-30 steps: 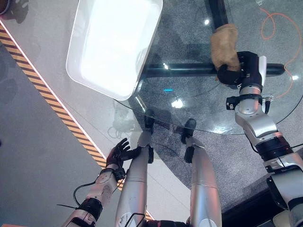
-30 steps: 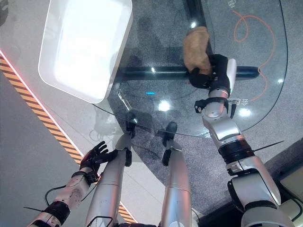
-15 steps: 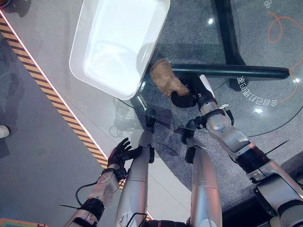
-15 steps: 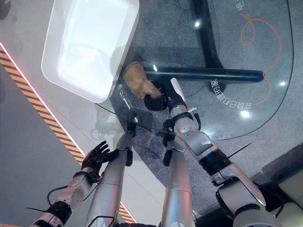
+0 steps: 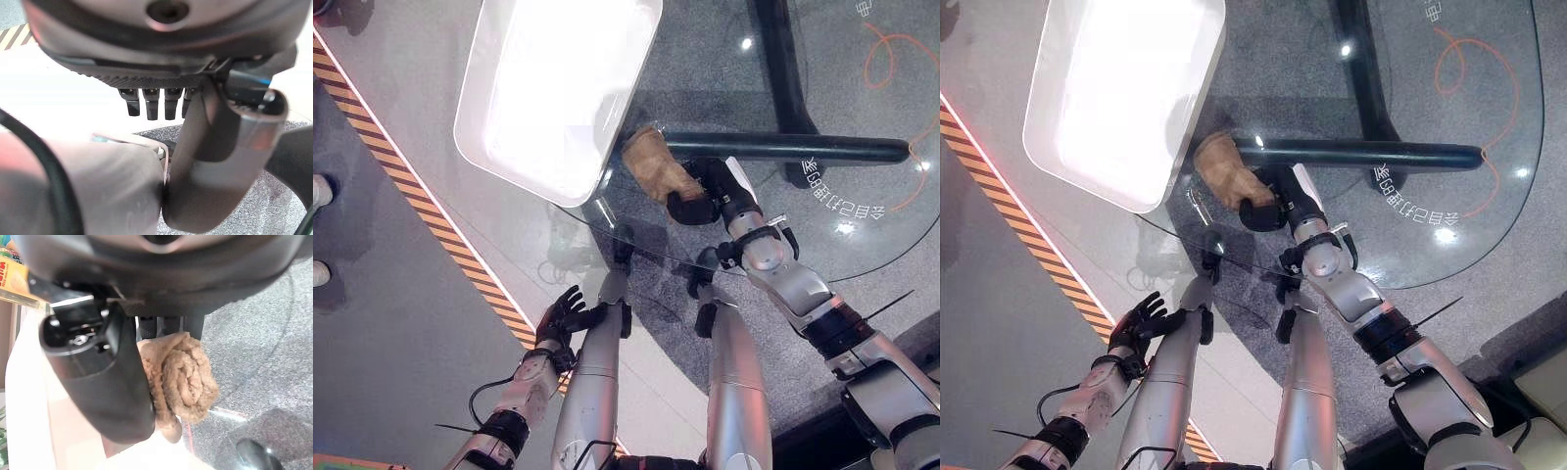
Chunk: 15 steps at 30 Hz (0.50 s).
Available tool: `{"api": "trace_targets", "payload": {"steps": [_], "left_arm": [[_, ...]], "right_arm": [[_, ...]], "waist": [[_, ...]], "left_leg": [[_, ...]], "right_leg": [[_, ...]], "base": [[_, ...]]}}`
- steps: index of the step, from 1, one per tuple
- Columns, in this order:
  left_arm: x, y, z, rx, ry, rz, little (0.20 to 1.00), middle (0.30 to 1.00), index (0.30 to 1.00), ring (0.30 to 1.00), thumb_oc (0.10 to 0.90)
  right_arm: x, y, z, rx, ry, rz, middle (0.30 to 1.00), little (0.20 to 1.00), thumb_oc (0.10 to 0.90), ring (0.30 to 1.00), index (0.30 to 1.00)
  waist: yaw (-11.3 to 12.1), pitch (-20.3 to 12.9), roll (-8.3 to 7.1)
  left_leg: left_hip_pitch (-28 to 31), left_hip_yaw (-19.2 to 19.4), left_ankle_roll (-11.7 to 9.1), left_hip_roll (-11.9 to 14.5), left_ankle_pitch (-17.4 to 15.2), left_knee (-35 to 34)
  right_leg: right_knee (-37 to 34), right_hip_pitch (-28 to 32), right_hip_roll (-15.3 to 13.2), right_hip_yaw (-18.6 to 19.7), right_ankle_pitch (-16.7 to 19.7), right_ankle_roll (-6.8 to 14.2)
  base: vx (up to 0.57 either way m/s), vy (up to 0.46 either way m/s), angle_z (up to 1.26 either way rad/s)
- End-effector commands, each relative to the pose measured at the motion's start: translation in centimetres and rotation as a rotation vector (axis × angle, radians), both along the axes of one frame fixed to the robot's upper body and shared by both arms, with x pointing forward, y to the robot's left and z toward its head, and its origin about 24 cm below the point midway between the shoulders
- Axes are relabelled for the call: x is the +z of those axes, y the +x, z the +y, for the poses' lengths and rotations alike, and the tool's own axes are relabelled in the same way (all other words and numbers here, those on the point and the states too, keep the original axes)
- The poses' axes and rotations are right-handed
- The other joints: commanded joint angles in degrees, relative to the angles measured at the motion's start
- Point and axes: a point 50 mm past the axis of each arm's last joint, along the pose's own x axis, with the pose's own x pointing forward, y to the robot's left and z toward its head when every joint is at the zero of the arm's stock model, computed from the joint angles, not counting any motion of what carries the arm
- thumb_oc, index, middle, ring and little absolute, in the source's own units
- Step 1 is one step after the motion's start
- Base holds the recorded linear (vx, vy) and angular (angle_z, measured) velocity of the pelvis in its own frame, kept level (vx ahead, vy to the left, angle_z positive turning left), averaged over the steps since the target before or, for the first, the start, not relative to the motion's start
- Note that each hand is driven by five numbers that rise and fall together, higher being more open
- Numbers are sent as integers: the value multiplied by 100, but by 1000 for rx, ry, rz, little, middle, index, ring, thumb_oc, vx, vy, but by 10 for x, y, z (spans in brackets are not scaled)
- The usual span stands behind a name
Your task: Wipe the table with a cloth and put it in the basket.
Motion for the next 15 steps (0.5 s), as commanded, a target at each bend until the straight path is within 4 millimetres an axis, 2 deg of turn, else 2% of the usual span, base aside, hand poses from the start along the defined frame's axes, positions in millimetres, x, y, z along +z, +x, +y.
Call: {"api": "trace_targets", "payload": {"steps": [1, 3, 8, 15], "left_arm": [[-27, -38, 2, 23, -11, 100, 900, 900, 900, 900, 800], [-25, -37, 3, 71, -104, 81, 900, 900, 900, 900, 800], [-19, -36, 4, 124, -214, 43, 900, 900, 900, 900, 800], [-9, -33, 7, 157, -281, -7, 900, 900, 900, 900, 800]], "right_arm": [[35, -17, 3, 80, 117, -196, 300, 200, 100, 300, 300], [36, -18, 1, 67, 133, -206, 300, 200, 100, 300, 300], [31, -22, -7, 39, 157, -202, 300, 200, 100, 300, 300], [20, -28, -16, 25, 159, -183, 300, 200, 100, 300, 300]], "waist": [[-30, -130, 75], [-37, -130, 74], [-55, -130, 51], [-114, -130, 10]], "left_leg": [[106, 446, 65, -218, -1293, 990], [143, 451, 64, -216, -1297, 976], [275, 453, 57, -207, -1297, 924], [486, 468, 60, -176, -1282, 847]], "right_leg": [[-960, 89, 254, -230, 703, 227], [-966, 125, 259, -241, 692, 225], [-1012, 261, 271, -266, 689, 208], [-1056, 469, 315, -266, 654, 182]], "base": [[0, 0, 0], [-27, -38, 0], [-29, -51, -1], [-36, -34, -1]]}}
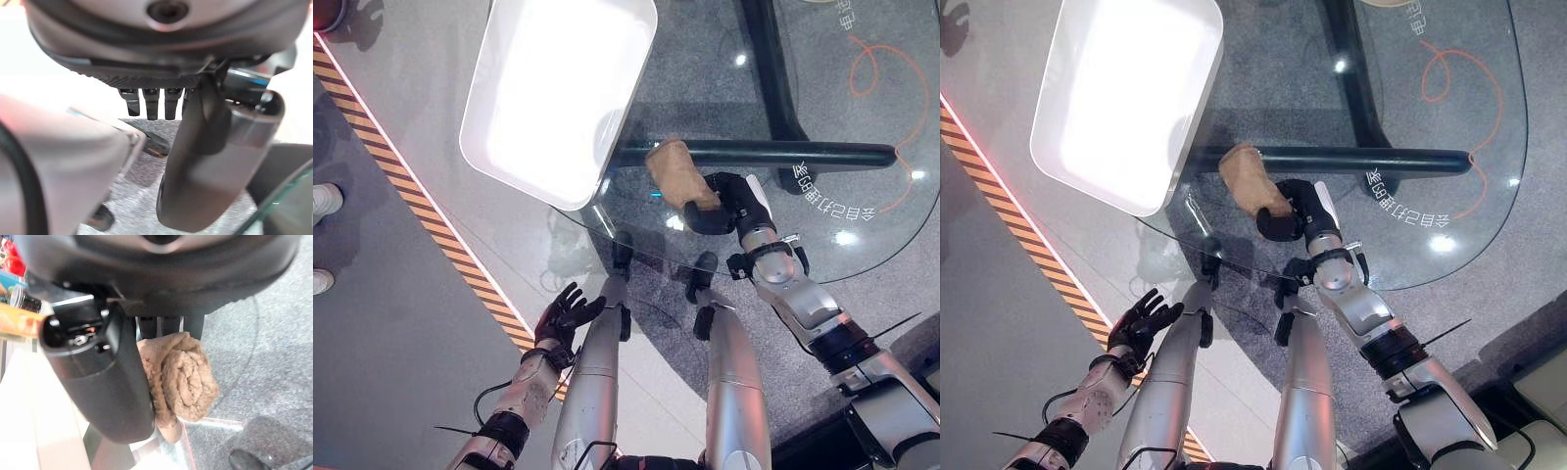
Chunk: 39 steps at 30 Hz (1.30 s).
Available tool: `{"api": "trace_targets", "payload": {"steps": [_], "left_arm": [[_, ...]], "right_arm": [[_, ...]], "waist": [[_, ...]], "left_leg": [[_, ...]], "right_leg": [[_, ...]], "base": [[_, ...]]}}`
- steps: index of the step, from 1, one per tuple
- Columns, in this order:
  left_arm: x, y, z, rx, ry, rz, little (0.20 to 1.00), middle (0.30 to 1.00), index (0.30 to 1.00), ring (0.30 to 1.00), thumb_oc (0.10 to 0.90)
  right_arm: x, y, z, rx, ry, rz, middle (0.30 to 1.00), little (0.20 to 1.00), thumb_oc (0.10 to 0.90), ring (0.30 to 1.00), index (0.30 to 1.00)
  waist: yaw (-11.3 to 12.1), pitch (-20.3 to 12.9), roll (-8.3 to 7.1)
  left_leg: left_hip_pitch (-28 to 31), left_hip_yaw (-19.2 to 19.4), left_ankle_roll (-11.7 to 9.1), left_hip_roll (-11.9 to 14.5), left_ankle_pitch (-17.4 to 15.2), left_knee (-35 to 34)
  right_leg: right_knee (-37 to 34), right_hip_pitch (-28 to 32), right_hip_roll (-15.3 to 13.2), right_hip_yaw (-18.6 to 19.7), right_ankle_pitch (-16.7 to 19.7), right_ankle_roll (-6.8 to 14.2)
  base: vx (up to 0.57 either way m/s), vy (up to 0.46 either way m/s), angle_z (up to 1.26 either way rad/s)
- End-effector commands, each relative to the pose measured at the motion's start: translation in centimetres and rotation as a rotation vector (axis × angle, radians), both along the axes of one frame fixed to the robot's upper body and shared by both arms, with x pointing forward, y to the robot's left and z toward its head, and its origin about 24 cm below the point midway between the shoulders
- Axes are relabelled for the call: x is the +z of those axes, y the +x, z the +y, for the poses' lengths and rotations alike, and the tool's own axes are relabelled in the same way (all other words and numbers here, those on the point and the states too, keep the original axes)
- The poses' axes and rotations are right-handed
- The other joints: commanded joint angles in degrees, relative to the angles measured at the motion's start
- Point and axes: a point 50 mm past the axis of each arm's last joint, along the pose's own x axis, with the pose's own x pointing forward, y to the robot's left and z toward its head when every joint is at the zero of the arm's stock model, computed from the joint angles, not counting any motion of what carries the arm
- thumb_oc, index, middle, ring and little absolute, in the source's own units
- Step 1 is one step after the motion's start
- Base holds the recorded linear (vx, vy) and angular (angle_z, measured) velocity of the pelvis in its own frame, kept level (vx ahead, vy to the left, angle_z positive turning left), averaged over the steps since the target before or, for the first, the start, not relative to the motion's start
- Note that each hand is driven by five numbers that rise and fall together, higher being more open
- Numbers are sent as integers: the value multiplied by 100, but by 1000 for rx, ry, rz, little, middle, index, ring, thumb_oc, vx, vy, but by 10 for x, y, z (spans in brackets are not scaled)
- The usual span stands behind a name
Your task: Wipe the table with a cloth and put it in the basket.
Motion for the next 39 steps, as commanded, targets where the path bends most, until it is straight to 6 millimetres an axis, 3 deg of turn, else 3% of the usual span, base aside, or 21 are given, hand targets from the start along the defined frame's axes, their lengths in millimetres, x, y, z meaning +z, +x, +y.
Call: {"api": "trace_targets", "payload": {"steps": [1, 8, 9, 16, 24, 27, 32, 39], "left_arm": [[-18, -34, 8, 54, -63, 53, 900, 900, 900, 900, 800], [-19, -37, 12, 61, -151, 36, 900, 900, 900, 900, 800], [-13, -31, 12, 32, -164, 0, 900, 900, 900, 900, 800], [6, -31, -1, -133, -217, -94, 900, 900, 900, 900, 800], [21, -36, -5, -208, -315, -159, 900, 900, 900, 900, 800], [30, -40, -12, -288, -404, -222, 900, 900, 900, 900, 800], [62, -41, -31, -450, -581, -419, 900, 900, 900, 900, 800], [91, -37, -34, -488, -726, -592, 900, 900, 900, 900, 800]], "right_arm": [[45, -18, 10, 119, 65, -250, 300, 200, 100, 300, 300], [35, -23, 4, 103, 98, -237, 300, 200, 100, 300, 300], [41, -23, 2, 101, 108, -258, 300, 200, 100, 300, 300], [43, -33, -7, 83, 119, -303, 300, 200, 100, 300, 300], [43, -50, -16, 77, 177, -348, 300, 200, 100, 300, 300], [44, -58, -18, 98, 220, -367, 300, 200, 100, 300, 300], [48, -73, -18, 147, 284, -435, 300, 200, 100, 300, 300], [53, -83, -18, 179, 318, -498, 300, 200, 100, 300, 300]], "waist": [[-40, -132, 11], [-60, -132, -52], [-86, -132, -86], [-102, -132, -97], [-166, -132, -117], [-196, -132, -115], [-279, -132, -149], [-349, -132, -227]], "left_leg": [[241, 458, 90, -189, -1263, 859], [625, 453, 82, -167, -1228, 688], [540, 490, 113, -184, -1032, 601], [882, 526, 162, -161, -1119, 652], [1223, 580, 208, -149, -1152, 579], [1285, 612, 222, -140, -1179, 584], [1242, 706, 271, -102, -1208, 625], [1227, 758, 310, -110, -1247, 622]], "right_leg": [[-1042, 238, 311, -271, 645, 186], [-1144, 627, 360, -284, 580, 178], [-1242, 564, 346, -318, 740, 128], [-1161, 923, 387, -340, 614, 81], [-1180, 1256, 453, -263, 546, 76], [-1191, 1315, 460, -234, 543, 88], [-1158, 1260, 488, -158, 565, 94], [-1216, 1240, 527, -107, 630, 116]], "base": [[-33, -31, 0], [-52, -36, -4], [-120, -43, -5], [-40, -12, -3], [0, 3, 0], [10, 18, -7], [9, 13, -7], [-2, -7, -5]]}}
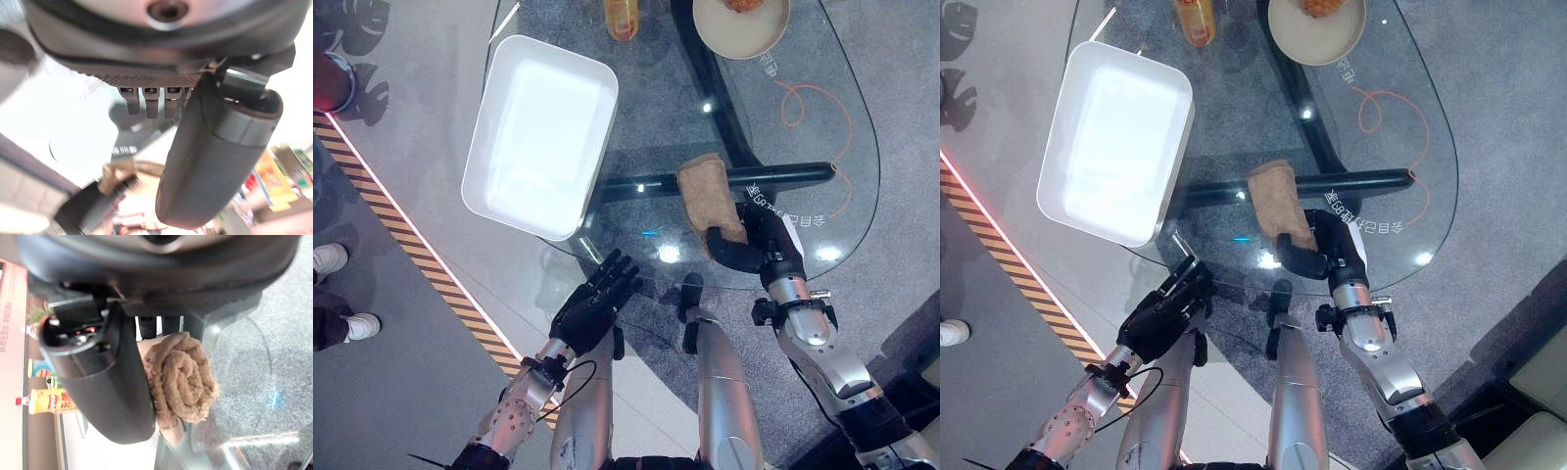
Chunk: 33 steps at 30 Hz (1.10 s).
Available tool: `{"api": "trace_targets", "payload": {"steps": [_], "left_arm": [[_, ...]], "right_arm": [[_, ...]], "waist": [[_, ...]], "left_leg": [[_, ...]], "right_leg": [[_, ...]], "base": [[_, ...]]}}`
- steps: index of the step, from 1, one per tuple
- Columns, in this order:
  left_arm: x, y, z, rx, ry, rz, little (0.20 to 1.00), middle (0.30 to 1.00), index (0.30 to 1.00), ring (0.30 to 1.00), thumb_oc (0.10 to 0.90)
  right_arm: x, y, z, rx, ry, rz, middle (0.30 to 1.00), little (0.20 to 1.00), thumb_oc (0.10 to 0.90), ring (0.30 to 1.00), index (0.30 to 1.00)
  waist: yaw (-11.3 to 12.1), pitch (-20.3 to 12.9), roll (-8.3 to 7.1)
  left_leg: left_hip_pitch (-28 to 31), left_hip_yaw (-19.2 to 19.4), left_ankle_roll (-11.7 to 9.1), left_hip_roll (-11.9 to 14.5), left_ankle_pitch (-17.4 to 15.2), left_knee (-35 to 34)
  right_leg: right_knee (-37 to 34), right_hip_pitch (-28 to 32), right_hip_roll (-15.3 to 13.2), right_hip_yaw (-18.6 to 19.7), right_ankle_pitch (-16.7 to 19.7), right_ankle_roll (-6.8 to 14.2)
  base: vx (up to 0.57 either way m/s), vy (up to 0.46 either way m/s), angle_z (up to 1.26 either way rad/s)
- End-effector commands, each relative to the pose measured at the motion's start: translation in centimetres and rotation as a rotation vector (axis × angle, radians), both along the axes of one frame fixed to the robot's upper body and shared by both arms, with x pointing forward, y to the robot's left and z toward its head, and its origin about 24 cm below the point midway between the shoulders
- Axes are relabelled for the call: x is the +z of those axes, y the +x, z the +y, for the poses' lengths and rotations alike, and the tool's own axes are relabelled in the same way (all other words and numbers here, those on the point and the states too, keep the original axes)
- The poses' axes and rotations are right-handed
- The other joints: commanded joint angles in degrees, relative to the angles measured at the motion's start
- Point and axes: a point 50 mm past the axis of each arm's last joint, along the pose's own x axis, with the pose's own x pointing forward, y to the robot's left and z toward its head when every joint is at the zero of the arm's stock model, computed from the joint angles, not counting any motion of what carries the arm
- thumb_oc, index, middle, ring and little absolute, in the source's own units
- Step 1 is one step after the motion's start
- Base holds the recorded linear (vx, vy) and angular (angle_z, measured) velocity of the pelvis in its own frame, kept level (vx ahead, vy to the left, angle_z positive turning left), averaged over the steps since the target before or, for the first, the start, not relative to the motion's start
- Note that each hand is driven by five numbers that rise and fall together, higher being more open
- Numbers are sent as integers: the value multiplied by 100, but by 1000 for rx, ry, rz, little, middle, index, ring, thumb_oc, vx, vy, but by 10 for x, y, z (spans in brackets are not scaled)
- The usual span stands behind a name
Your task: Wipe the table with a cloth and put it in the basket.
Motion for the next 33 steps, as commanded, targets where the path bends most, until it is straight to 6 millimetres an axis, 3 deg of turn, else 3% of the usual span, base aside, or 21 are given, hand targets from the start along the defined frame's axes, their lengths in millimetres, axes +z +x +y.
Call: {"api": "trace_targets", "payload": {"steps": [1, 9, 19, 33], "left_arm": [[24, -12, 0, -51, -136, -156, 900, 900, 900, 900, 800], [51, -2, 0, -55, -214, -276, 900, 900, 900, 900, 800], [74, 16, -5, -99, -122, -331, 900, 900, 900, 900, 800], [87, 21, -17, -143, -86, -389, 900, 900, 900, 900, 800]], "right_arm": [[80, -19, 12, 143, 70, -432, 300, 200, 100, 300, 300], [85, -25, 30, 313, 12, -452, 300, 200, 100, 300, 300], [99, -32, 51, 515, -31, -495, 300, 200, 100, 300, 300], [87, -33, 78, 661, -148, -408, 300, 200, 100, 300, 300]], "waist": [[-58, -154, -141], [-106, -154, -203], [-163, -154, -280], [-175, -154, -236]], "left_leg": [[147, 454, 202, -234, -1146, 913], [70, 526, 196, -209, -1163, 996], [6, 517, 173, -196, -1132, 1037], [-154, 497, 133, -243, -1085, 1075]], "right_leg": [[-653, 219, 352, -341, 510, 42], [-645, 172, 354, -300, 523, 50], [-604, 99, 380, -248, 547, 66], [-583, -68, 382, -171, 539, 50]], "base": [[6, -22, -3], [2, 3, -1], [0, 0, 0], [3, 7, -1]]}}
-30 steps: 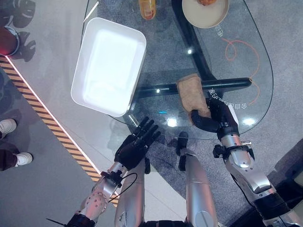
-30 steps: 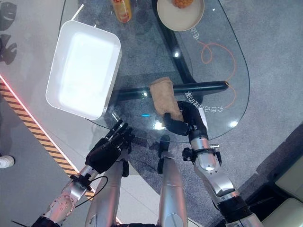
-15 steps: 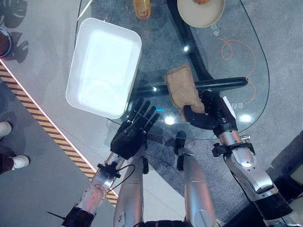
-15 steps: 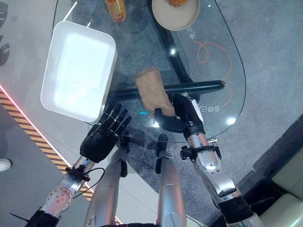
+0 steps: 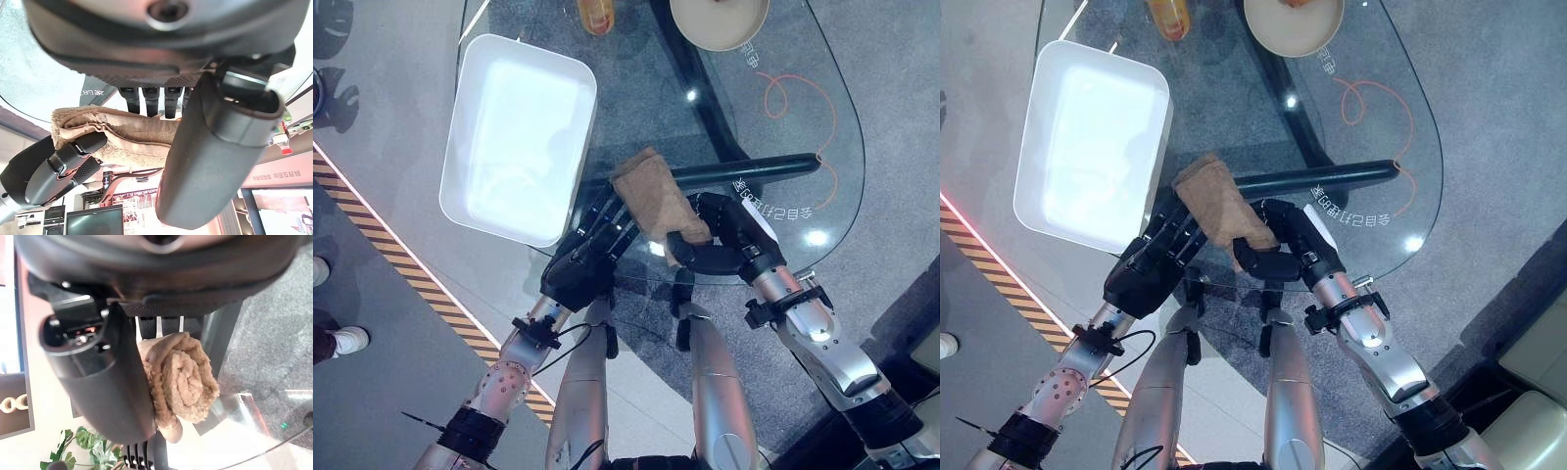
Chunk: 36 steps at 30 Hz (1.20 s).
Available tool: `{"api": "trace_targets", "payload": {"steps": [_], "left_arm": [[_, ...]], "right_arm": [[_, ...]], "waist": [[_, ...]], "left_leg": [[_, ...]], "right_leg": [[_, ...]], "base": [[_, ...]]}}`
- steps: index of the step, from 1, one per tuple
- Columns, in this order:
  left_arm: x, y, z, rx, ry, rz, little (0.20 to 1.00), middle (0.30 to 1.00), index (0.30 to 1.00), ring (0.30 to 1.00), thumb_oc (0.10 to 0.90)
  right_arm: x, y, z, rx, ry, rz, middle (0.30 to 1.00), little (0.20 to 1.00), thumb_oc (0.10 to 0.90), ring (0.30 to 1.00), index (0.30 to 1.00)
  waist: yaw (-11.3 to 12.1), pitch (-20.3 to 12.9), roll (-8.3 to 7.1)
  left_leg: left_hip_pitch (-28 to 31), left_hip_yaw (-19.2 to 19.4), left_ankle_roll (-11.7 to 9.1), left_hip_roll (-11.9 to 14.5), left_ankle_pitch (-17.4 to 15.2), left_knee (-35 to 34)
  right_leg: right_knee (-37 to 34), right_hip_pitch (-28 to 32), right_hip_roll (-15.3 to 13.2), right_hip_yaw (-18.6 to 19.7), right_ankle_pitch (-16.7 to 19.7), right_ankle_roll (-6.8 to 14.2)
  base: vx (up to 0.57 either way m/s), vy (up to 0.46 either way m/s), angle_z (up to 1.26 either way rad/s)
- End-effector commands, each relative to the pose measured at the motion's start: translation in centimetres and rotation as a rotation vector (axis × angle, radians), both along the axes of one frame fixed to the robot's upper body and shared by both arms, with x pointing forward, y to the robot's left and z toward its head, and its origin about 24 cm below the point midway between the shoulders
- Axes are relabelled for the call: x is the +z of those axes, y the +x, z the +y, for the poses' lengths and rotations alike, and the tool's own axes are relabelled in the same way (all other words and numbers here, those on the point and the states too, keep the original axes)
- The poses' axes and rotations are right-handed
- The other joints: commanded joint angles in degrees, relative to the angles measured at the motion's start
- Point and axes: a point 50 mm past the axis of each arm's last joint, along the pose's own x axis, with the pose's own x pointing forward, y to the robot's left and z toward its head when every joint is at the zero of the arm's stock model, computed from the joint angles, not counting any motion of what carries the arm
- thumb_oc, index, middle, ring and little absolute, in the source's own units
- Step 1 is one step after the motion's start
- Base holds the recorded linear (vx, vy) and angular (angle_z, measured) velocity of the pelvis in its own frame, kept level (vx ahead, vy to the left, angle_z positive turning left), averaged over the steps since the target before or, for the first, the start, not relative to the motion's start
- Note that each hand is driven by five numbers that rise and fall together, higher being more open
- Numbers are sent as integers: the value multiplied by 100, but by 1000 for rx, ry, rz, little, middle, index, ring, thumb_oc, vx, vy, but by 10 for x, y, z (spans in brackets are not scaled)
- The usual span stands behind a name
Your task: Wipe the table with a cloth and put it in the basket.
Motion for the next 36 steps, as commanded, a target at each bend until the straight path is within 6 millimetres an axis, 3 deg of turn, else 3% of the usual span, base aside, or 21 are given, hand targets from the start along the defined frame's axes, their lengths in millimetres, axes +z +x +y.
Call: {"api": "trace_targets", "payload": {"steps": [1, 12, 21, 36], "left_arm": [[32, -10, -20, -97, -25, -177, 900, 900, 900, 900, 800], [34, -9, -26, -126, -63, -180, 900, 900, 900, 900, 800], [37, -14, -32, -142, -132, -217, 900, 900, 900, 900, 800], [40, -16, -42, -158, -184, -204, 900, 900, 900, 900, 800]], "right_arm": [[58, -28, 37, 265, 20, -298, 300, 200, 100, 300, 300], [53, -24, 45, 226, -97, -299, 300, 200, 100, 300, 300], [39, -19, 46, 115, -314, -334, 300, 200, 100, 300, 300], [39, -17, 51, 79, -346, -350, 300, 200, 100, 300, 300]], "waist": [[25, -158, -94], [52, -158, -78], [66, -158, -29], [86, -158, 1]], "left_leg": [[-46, 382, 115, -284, -958, 908], [-93, 338, 84, -316, -922, 883], [-103, 314, 77, -358, -884, 786], [-115, 305, 90, -410, -887, 729]], "right_leg": [[-565, -1, 353, -275, 498, 47], [-553, -58, 348, -287, 489, 46], [-616, -71, 327, -320, 503, 53], [-669, -90, 323, -308, 504, 68]], "base": [[0, 0, 0], [0, 0, 0], [0, 0, 0], [0, 0, 0]]}}
